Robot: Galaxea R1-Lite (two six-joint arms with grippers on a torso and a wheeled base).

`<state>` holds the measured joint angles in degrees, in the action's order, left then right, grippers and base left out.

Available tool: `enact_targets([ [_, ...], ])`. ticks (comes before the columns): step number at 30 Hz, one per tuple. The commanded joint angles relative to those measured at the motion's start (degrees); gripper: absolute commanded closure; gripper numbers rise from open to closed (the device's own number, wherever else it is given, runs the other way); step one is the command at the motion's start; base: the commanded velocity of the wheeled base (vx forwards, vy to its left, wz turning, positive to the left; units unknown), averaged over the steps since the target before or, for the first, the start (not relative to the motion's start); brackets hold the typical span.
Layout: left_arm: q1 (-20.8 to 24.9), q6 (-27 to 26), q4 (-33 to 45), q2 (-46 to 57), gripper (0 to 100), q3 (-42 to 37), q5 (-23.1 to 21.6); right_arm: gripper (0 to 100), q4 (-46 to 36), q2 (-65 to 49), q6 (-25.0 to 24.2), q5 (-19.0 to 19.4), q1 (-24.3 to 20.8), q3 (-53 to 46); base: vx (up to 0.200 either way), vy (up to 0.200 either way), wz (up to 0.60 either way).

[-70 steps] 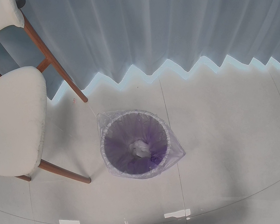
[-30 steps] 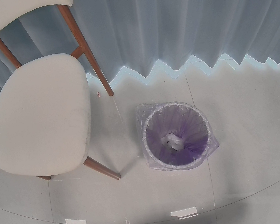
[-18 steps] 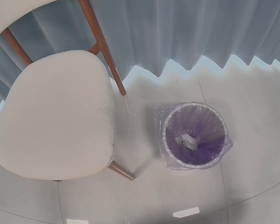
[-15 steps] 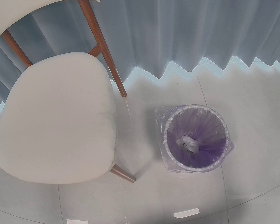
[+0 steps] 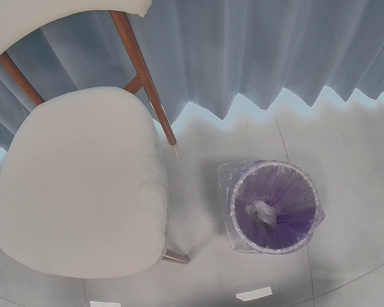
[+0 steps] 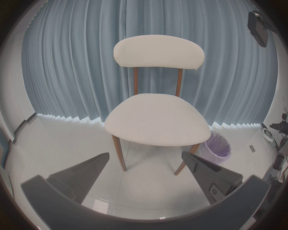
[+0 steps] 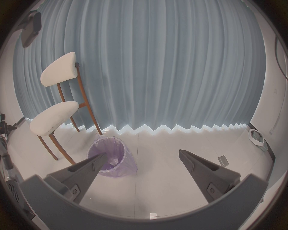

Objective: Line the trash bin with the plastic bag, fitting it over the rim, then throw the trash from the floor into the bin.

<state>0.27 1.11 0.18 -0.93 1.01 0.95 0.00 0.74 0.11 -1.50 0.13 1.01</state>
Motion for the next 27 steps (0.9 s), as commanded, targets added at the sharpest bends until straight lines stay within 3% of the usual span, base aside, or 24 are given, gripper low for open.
enact_targets([
  [1, 0.00, 0.03, -0.01, 0.84, 0, -0.84, 0.02, 0, 0.00, -0.66, -0.02, 0.01, 0.04, -1.01, 0.000, 0.000, 0.00],
  [9, 0.00, 0.03, -0.01, 0.84, 0, -0.84, 0.02, 0, 0.00, -0.66, -0.02, -0.08, 0.04, -1.01, 0.000, 0.000, 0.00],
  [15, 0.00, 0.21, -0.09, 0.84, 0, -0.84, 0.10, 0, 0.00, -0.66, -0.02, 0.01, 0.04, -1.01, 0.000, 0.000, -0.60],
  [27, 0.00, 0.38, -0.09, 0.84, 0, -0.84, 0.10, 0, 0.00, -0.74, -0.02, 0.01, 0.04, -1.01, 0.000, 0.000, 0.00],
])
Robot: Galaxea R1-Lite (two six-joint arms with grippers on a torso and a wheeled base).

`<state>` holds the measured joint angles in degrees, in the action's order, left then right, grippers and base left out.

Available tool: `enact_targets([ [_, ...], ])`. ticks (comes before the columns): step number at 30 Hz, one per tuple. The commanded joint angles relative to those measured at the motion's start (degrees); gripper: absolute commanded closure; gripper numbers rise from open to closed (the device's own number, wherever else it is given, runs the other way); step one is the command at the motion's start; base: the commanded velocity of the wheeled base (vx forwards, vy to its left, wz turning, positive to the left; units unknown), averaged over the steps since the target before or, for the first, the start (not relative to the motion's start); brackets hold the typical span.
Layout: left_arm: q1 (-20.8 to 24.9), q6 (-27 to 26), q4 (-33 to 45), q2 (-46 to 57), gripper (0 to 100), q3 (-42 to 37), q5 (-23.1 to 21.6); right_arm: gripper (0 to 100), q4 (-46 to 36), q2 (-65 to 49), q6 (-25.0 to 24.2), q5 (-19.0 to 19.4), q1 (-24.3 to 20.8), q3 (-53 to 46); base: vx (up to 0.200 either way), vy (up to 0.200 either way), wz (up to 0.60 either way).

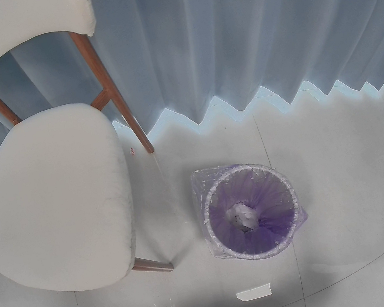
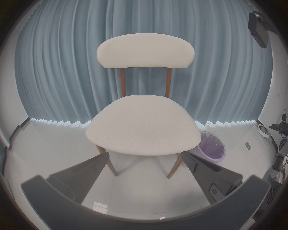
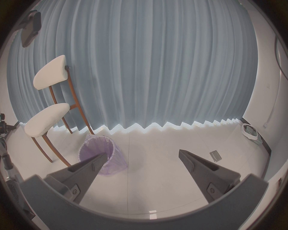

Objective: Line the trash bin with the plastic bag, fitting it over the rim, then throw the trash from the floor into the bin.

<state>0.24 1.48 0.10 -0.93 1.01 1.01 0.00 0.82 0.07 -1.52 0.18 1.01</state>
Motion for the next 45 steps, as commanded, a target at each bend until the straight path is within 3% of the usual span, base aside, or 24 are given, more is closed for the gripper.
enact_targets([
  [1, -0.07, 0.02, -0.01, 0.84, 0, -0.84, -0.05, 0, 0.00, -0.73, 0.01, 0.03, -0.01, -1.01, 0.000, 0.000, 0.00],
  [7, 0.02, 0.11, -0.01, 0.84, 0, -0.84, -0.05, 0, 0.00, -0.73, 0.01, 0.03, -0.01, -1.01, 0.000, 0.000, 0.00],
  [25, -0.07, 0.11, -0.01, 0.84, 0, -0.84, 0.04, 0, 0.00, -0.82, 0.01, 0.03, -0.01, -1.01, 0.000, -0.200, 0.00],
  [37, 0.02, 0.46, -0.01, 0.84, 0, -0.84, -0.13, 0, 0.00, -0.82, 0.01, -0.06, -0.01, -1.01, 0.000, 0.000, 0.00],
  [45, 0.02, 0.37, -0.01, 0.84, 0, -0.84, -0.05, 0, 0.00, -0.82, 0.01, -0.06, -0.01, -1.01, -0.200, 0.000, 0.00],
])
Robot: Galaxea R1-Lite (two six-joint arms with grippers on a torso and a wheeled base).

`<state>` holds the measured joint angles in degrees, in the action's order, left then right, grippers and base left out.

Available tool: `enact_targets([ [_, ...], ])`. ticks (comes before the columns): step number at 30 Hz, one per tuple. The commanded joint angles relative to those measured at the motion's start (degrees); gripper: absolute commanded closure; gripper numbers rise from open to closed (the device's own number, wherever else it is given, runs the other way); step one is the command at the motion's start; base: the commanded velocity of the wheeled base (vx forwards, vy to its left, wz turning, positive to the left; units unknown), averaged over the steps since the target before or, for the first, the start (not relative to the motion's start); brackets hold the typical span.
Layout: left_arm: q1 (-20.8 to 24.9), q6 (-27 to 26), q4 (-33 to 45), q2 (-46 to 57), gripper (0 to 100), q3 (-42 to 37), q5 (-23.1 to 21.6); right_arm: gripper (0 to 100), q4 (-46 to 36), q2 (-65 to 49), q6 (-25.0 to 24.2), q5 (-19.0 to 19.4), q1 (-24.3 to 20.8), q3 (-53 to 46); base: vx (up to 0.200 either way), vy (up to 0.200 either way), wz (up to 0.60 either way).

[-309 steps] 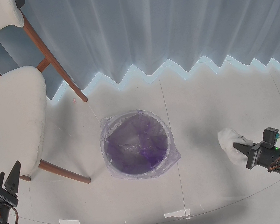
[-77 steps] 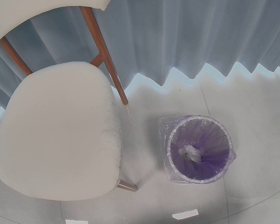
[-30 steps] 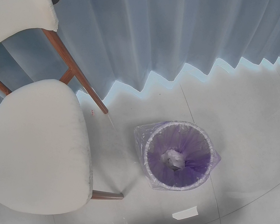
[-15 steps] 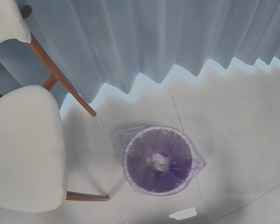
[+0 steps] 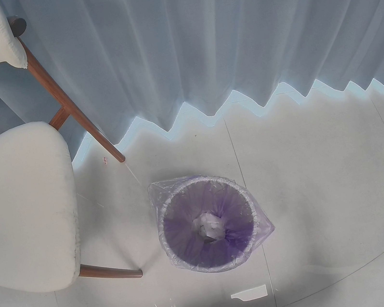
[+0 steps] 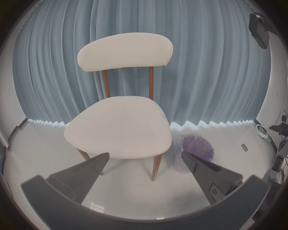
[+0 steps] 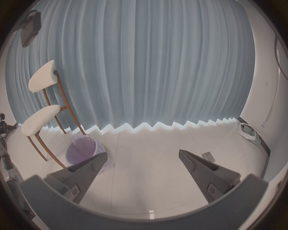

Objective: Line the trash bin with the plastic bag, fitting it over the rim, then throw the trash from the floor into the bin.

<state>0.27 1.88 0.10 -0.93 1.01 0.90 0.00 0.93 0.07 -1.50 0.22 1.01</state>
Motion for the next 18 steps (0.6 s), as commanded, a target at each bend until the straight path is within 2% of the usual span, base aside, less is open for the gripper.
enact_targets([
  [1, 0.00, -0.12, -0.01, 0.84, 0, -0.84, 0.06, 0, 0.00, -0.84, 0.01, 0.01, -0.04, -1.01, -0.200, 0.000, 0.00],
  [7, 0.00, -0.30, -0.01, 0.84, 0, -0.84, 0.15, 0, 0.00, -0.93, 0.01, 0.01, -0.04, -1.01, -0.200, 0.000, 0.00],
  [18, 0.00, -0.30, -0.01, 0.84, 0, -0.92, 0.15, 0, 0.00, -0.84, 0.01, 0.01, -0.04, -1.01, 0.000, 0.000, 0.00],
])
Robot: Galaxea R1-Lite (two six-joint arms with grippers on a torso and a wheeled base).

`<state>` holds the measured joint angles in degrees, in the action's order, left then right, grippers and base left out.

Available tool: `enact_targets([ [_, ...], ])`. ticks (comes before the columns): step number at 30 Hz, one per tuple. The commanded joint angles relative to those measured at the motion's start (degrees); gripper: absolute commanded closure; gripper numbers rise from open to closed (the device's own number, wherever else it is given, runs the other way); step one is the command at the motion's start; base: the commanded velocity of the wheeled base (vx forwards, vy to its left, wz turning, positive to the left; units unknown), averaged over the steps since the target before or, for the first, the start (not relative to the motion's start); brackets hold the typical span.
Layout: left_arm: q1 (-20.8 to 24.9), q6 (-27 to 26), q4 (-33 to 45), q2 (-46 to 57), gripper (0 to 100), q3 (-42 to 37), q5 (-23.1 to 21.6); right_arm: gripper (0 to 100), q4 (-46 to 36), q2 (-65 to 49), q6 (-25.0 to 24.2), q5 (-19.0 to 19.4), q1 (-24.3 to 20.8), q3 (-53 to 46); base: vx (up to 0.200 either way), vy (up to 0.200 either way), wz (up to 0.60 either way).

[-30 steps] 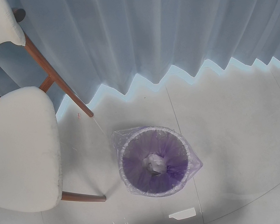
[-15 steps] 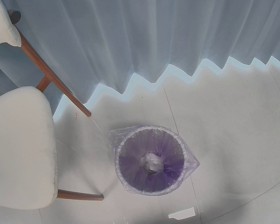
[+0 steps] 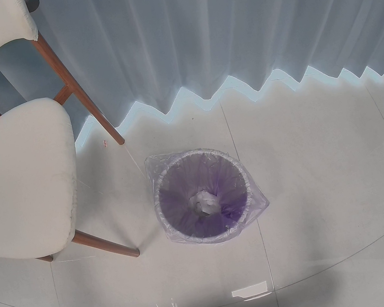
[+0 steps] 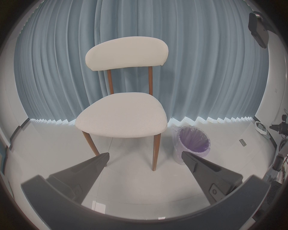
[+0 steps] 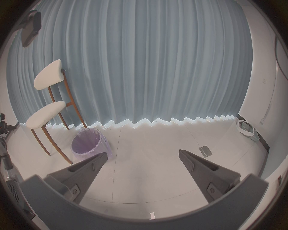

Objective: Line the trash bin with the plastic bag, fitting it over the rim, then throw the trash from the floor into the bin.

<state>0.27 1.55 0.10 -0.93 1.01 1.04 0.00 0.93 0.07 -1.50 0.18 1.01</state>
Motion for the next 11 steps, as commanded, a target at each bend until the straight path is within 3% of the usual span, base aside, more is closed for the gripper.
enact_targets([
  [1, 0.00, 0.03, -0.01, 0.84, 0, -0.92, 0.02, 0, 0.00, -0.84, 0.01, 0.01, -0.01, -1.01, 0.000, 0.000, 0.00],
  [11, 0.00, 0.03, -0.01, 0.84, 0, -0.84, 0.02, 0, -0.09, -0.84, 0.10, -0.70, -0.01, -1.01, 0.000, 0.000, 0.00],
])
